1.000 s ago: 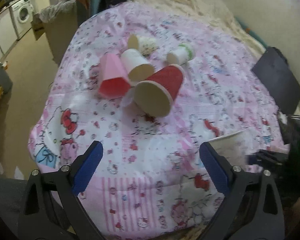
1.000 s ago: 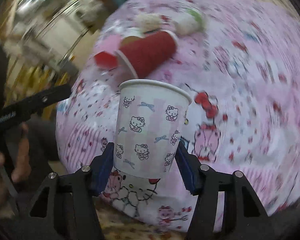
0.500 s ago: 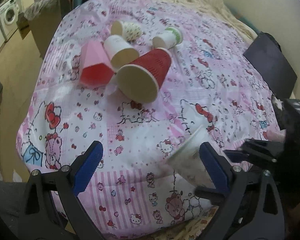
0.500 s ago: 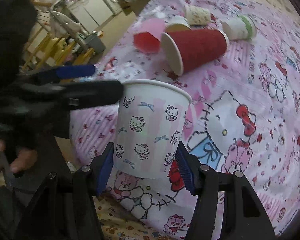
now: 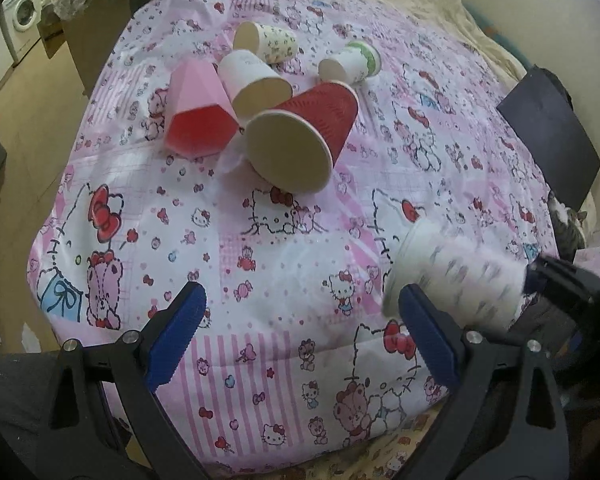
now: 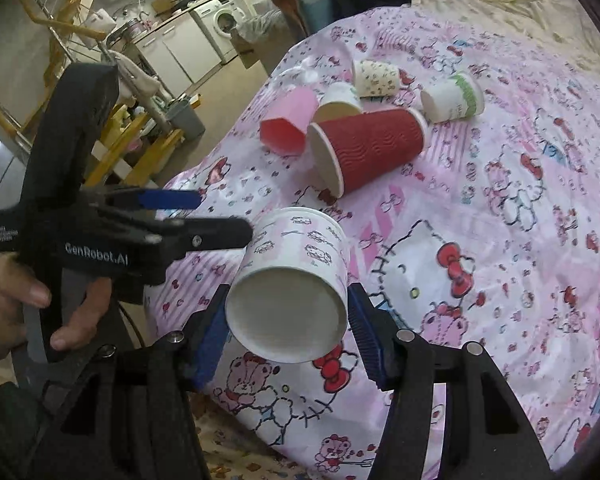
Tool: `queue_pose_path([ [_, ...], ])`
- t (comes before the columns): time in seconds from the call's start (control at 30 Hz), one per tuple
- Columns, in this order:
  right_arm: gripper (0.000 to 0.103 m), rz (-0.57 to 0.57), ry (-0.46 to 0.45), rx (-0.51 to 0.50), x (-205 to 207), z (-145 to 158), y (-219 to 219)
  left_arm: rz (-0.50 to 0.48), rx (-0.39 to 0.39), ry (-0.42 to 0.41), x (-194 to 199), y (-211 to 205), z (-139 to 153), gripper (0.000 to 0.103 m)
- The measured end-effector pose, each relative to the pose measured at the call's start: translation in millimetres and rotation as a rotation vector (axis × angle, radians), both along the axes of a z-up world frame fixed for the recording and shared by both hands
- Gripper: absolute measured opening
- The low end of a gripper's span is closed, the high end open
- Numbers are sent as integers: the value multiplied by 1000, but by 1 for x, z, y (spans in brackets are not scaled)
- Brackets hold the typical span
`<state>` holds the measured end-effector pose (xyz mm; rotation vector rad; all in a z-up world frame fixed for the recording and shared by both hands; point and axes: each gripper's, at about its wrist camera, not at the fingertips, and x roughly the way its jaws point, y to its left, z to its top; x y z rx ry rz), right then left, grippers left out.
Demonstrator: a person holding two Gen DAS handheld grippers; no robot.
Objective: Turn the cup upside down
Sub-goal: 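Rotate the right gripper to turn the white cup rim-down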
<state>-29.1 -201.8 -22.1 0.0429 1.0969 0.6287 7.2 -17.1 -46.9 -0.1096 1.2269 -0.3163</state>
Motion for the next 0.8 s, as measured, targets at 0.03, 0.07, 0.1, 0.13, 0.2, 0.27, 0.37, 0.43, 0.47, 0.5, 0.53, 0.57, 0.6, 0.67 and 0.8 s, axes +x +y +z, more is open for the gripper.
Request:
queue_pose_path([
  [0.03,60,-16,2,14,2,2,-3,7,5,-6,0,2,2,96],
  [0.07,59,-21,15,15,6,2,-5,24,12,-33,-1,6,8,96],
  [0.1,59,-18,16,-9,8,3,-5,39,23,-59,-1,10,13,96],
  [0.13,59,-6,14,-56,12,4,-4,64,41,-94,-2,16,20,96],
  [0.2,59,56,42,-130,23,6,3,119,85,-152,-4,28,31,96],
  [0.27,59,144,69,-214,36,7,16,163,111,-187,-5,39,38,96],
  [0.37,60,251,141,-314,50,-2,36,217,151,-195,-4,52,40,96],
  [0.43,60,305,209,-357,58,-16,49,242,165,-185,-4,60,39,96],
  [0.47,60,316,237,-372,61,-24,53,258,172,-174,-4,65,38,96],
  [0.5,60,322,264,-385,63,-31,58,272,174,-168,-4,70,37,96],
  [0.53,60,331,290,-393,65,-39,63,287,169,-164,-3,74,36,96],
  [0.57,60,342,304,-397,66,-44,68,295,163,-162,-5,78,37,97],
  [0.6,60,350,312,-402,66,-48,71,305,156,-158,-4,81,36,97],
  [0.67,60,360,317,-424,67,-57,81,308,152,-156,-5,83,36,101],
  [0.8,60,350,275,-413,73,-57,87,300,147,-151,-5,82,35,102],
])
